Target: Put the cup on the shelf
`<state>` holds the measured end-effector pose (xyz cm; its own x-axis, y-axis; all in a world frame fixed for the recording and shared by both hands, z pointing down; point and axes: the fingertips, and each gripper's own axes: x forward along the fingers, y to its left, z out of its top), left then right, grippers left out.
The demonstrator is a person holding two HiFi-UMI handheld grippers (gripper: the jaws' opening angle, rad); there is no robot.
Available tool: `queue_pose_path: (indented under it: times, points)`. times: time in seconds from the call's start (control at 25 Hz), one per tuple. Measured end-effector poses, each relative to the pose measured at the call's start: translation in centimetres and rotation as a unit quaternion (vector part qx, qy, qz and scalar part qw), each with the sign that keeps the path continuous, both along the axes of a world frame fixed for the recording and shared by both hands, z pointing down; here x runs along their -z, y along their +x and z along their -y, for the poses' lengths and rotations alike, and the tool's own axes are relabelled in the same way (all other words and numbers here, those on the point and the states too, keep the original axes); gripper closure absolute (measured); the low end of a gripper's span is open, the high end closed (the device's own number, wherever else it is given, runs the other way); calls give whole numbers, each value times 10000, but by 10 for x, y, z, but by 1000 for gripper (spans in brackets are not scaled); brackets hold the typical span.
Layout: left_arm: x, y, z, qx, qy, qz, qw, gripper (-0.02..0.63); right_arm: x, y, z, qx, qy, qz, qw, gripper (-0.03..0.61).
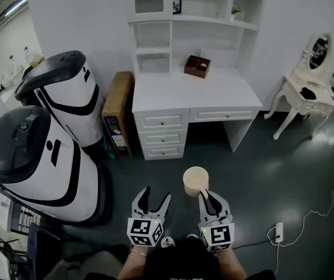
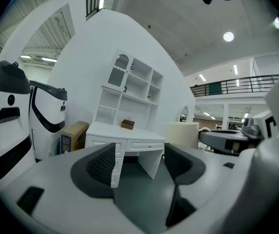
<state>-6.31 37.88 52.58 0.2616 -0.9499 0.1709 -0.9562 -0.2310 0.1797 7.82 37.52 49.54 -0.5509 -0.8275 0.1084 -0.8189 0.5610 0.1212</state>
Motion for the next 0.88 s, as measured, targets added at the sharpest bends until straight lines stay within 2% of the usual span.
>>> queue_pose_path:
  times: [0.16, 0.44, 0.88]
  points:
    - [-5, 3, 6, -123, -51, 268, 9996, 318, 0, -1, 6, -85, -38, -39, 9999, 529]
    - [-18, -3, 26, -56, -158, 124, 9998, 318, -10, 0, 34, -65, -12, 1, 10000, 529]
    - [-28, -3, 112, 333, -340, 139, 9988, 318, -20, -3, 139, 375, -216, 106, 9990, 529]
